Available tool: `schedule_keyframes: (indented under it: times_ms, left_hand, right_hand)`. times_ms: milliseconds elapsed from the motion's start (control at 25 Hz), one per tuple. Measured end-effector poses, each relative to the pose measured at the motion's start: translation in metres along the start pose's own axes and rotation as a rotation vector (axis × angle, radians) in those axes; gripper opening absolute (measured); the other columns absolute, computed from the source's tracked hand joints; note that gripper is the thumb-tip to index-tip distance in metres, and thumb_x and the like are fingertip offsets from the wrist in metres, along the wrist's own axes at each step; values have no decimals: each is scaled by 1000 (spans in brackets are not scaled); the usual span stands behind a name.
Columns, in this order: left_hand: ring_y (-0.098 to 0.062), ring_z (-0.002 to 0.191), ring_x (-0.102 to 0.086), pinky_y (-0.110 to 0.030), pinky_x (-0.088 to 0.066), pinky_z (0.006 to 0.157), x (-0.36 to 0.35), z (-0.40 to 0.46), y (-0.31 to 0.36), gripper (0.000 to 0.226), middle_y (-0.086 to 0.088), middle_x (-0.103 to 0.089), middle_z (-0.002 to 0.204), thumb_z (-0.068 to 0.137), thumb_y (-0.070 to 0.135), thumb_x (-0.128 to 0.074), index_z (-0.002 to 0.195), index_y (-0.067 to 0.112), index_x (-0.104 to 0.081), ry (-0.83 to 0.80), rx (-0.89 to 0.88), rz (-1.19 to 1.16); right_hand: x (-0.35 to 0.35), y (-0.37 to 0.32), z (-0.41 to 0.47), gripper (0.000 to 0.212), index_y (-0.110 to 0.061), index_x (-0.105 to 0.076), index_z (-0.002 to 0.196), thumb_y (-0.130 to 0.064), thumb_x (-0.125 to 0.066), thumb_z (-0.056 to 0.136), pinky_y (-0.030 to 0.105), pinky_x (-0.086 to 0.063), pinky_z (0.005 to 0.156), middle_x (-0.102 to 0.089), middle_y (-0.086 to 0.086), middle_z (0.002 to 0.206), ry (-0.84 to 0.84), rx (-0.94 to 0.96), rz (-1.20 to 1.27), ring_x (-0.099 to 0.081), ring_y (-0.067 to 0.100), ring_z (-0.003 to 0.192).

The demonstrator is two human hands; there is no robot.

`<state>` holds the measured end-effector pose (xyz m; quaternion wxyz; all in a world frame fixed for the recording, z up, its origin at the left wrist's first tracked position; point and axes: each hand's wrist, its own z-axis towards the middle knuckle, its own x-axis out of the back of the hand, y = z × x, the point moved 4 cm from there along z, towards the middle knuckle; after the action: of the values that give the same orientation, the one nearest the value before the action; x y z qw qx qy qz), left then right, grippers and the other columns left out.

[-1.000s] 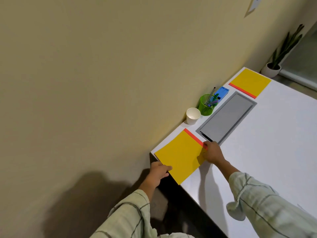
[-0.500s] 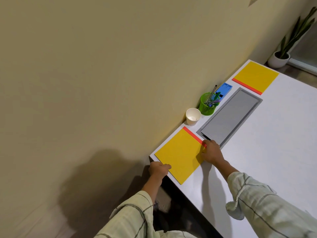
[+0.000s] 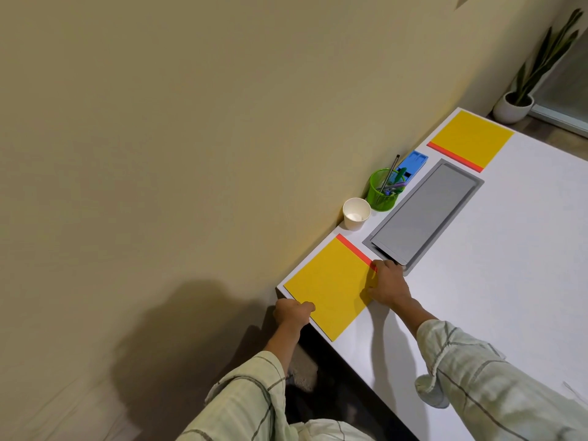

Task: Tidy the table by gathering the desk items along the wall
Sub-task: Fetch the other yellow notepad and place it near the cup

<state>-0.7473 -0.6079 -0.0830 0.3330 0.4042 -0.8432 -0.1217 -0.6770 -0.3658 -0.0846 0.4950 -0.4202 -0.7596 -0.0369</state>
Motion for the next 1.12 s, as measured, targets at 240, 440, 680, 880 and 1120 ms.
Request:
schedule_keyframes:
  times_ms: [240,440,680,880,1120]
  left_hand:
    - [-18,50,-32,-29,-33,59,-1,2,0,43,-3,-38,51,76,9,-77,55,7,-39,-23,11,28]
    - [-21,59,-37,-31,-32,59,-2,1,-1,45,-4,-39,52,74,9,-77,56,9,-36,-20,19,21]
    - [-20,52,-38,-24,-32,50,0,0,-1,35,-3,-42,54,74,12,-78,66,4,-44,-6,-1,96]
    - [-26,59,-59,-32,-52,59,0,-9,9,27,-15,-72,74,73,25,-68,71,-1,-65,57,-133,298]
    - [-28,95,-63,-30,-45,69,-19,-27,31,37,-5,-62,104,78,35,-70,106,12,-64,5,-442,562]
  right_hand:
    - [-7,-2,-4,90,-12,-30,149,-28,-80,76,47,-45,103,-32,11,154,-19,18,-70,-27,34,141]
    - [-11,-4,-7,98,-11,-26,150,-37,-83,74,47,-44,105,-30,9,155,-19,52,-126,-27,35,141]
    - [-10,-4,-11,100,-11,-26,149,-41,-83,73,48,-42,108,-28,9,155,-54,93,-121,-27,35,140]
    - [2,6,-25,100,-13,-22,152,-49,-78,77,51,-33,115,-18,9,163,-35,123,-66,-15,34,148]
    - [12,27,-53,96,-11,-19,154,-51,-70,84,47,-27,119,-16,11,164,1,139,-82,-14,32,150]
